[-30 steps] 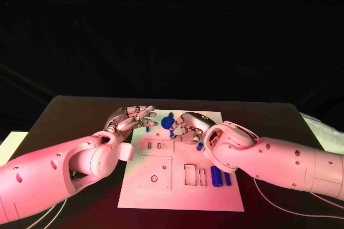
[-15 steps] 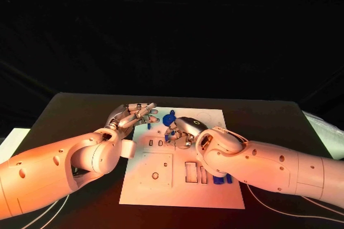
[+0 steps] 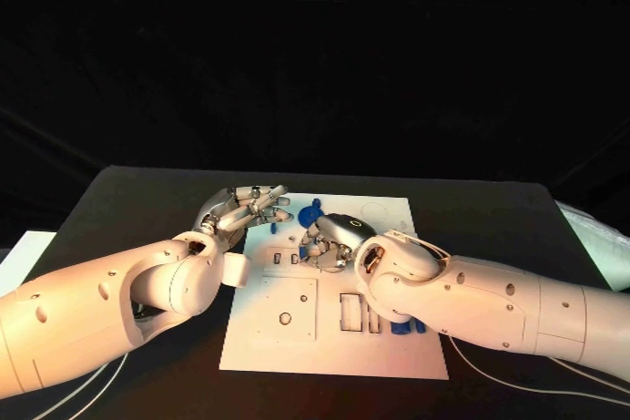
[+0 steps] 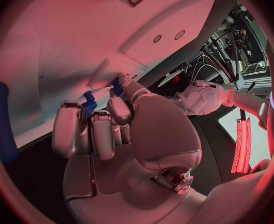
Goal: Assemble the parts on the task board
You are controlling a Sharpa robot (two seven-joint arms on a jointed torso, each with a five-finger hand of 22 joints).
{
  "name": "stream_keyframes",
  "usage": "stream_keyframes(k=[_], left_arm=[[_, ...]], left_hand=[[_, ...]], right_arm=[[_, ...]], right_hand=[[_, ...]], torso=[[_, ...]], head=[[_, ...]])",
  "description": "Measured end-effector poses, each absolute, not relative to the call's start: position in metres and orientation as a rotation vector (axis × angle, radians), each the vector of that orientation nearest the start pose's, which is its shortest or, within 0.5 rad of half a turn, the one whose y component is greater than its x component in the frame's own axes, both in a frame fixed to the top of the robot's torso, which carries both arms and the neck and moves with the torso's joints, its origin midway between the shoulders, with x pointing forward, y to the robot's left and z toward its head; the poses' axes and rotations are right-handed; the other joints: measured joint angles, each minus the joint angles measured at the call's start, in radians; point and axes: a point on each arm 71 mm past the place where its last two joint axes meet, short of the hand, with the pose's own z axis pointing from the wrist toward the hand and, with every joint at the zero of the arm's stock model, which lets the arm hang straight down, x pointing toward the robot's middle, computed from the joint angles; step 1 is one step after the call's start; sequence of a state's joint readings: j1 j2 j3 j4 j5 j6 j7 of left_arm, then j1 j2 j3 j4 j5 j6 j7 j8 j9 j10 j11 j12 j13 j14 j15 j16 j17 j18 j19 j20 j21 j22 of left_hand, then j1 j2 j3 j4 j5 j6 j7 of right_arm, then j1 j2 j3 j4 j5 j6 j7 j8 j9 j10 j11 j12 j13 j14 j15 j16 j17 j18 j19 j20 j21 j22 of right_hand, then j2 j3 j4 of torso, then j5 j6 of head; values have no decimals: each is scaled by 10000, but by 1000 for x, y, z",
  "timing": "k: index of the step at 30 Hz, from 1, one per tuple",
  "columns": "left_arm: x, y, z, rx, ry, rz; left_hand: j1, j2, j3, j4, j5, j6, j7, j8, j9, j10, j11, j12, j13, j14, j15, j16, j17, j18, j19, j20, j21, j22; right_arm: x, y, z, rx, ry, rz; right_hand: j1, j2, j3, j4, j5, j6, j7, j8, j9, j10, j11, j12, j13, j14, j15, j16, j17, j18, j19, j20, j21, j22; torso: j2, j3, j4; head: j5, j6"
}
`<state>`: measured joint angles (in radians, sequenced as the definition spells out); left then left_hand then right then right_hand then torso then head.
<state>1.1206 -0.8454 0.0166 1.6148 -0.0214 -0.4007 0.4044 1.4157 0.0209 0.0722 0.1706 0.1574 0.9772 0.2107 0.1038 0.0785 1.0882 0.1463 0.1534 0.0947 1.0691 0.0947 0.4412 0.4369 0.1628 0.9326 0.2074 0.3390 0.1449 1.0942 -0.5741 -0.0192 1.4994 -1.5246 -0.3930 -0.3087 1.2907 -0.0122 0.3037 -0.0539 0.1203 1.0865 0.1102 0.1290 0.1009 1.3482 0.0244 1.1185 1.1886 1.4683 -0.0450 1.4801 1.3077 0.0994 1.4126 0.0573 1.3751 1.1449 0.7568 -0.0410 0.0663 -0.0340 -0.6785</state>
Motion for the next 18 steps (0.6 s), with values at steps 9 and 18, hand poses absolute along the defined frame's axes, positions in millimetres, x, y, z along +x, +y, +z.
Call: stream_keyframes(k=[9,18], left_arm=[[467,189,-187,-11508,13995,-15589],[467,189,-187,-11510,14003,-15591]], left_hand=[[0,0,0,0,0,0,-1,0,0,0,0,0,0,0,0,0,0,0,0,0,1,1],[0,0,0,0,0,-1,-1,0,0,0,0,0,-8,1,0,0,0,0,0,0,1,1]], right_arm=[[460,-80,-219,-1246,16943,7294],[459,-81,-219,-1409,17019,7282]], right_hand=[[-103,-103,0,0,0,8,-8,-3,-1,1,0,-50,-30,0,0,0,-1,0,0,0,0,-20],[-209,-209,0,0,136,7,-10,-65,0,-72,1,-161,-105,0,0,-49,-2,0,0,1,0,-16]], torso=[[-1,0,-3],[-1,2,-4]], head=[[36,-49],[32,-90]])
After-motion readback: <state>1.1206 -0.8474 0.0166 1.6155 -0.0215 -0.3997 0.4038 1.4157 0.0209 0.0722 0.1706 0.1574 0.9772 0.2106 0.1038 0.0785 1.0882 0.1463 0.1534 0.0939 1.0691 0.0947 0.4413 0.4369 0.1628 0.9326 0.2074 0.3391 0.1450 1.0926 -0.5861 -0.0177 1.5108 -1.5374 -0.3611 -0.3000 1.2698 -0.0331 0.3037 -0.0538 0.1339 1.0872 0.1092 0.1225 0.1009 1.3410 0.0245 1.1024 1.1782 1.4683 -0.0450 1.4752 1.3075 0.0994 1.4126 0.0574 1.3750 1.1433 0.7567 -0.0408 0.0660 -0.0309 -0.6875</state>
